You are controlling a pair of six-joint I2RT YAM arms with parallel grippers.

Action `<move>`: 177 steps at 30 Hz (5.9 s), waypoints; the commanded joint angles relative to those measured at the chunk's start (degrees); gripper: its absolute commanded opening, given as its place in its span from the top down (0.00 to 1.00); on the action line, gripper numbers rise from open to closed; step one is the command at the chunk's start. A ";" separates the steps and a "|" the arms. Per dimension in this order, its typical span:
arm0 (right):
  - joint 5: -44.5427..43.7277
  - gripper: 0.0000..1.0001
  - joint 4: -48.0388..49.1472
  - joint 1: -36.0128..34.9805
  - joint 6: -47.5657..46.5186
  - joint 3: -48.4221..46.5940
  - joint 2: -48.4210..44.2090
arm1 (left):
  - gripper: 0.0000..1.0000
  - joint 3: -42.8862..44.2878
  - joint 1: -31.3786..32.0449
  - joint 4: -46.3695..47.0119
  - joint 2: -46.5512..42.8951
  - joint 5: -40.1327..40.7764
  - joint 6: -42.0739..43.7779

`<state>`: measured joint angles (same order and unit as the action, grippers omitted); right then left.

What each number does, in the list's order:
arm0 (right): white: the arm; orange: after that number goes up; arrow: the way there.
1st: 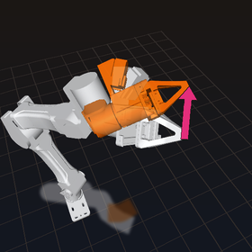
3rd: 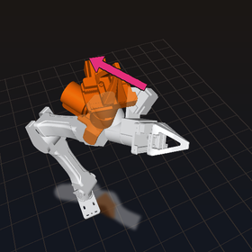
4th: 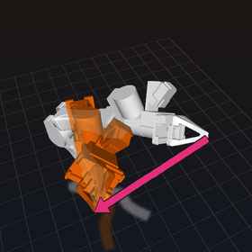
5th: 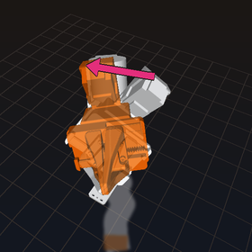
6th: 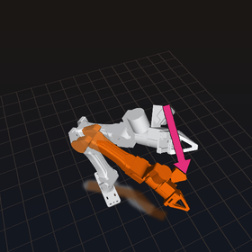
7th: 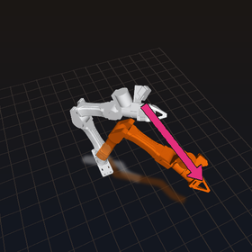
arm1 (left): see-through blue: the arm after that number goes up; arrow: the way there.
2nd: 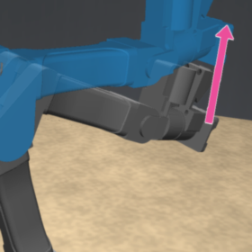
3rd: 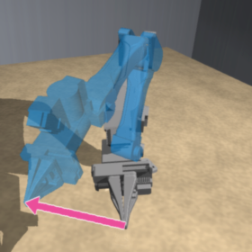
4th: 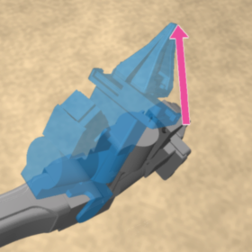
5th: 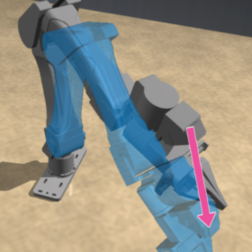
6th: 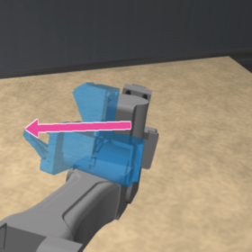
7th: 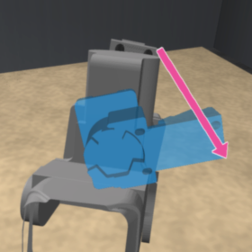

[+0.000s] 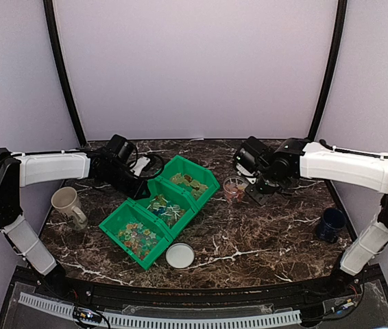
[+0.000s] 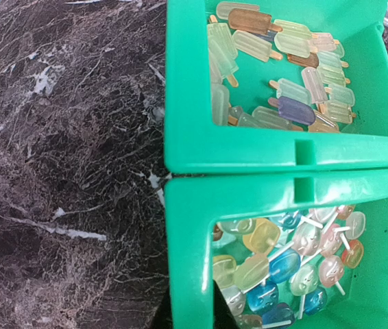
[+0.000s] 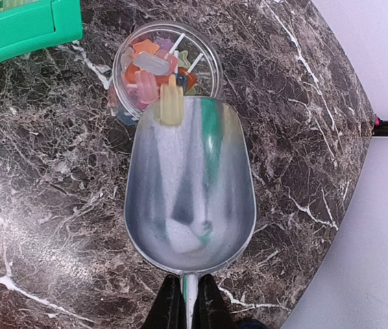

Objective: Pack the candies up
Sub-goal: Place the fake candies in the packing bottle, then scoop the fake candies from the plate, then place the fake candies in the packing bottle.

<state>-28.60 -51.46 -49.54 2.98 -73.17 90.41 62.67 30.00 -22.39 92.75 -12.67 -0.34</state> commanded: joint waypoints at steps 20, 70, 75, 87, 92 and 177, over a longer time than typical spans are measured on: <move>2.40 1.00 3.46 -1.48 -6.69 -11.37 -0.38 | 1.00 2.37 -0.33 1.60 -1.92 -7.02 -0.49; -22.39 1.00 -10.69 -15.54 -28.40 -38.37 34.41 | 1.00 4.37 1.09 -2.47 0.29 1.86 -0.69; -23.21 1.00 -8.29 -16.45 -34.82 -40.42 37.61 | 1.00 4.21 1.16 -2.33 -0.17 1.64 -0.67; -10.06 1.00 8.74 -14.84 -43.20 -29.90 32.65 | 1.00 3.73 1.20 -1.78 -0.90 1.33 -0.54; -3.05 1.00 12.26 -12.33 -41.52 -25.29 29.83 | 1.00 3.77 1.16 -1.69 -0.82 1.44 -0.46; 13.10 1.00 70.77 -1.27 -9.33 15.31 6.64 | 1.00 2.27 -0.03 0.86 -2.75 -0.87 -1.07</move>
<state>-11.57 19.97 -51.29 -4.54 -57.71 101.10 63.75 30.11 -24.93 94.50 -10.07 -0.67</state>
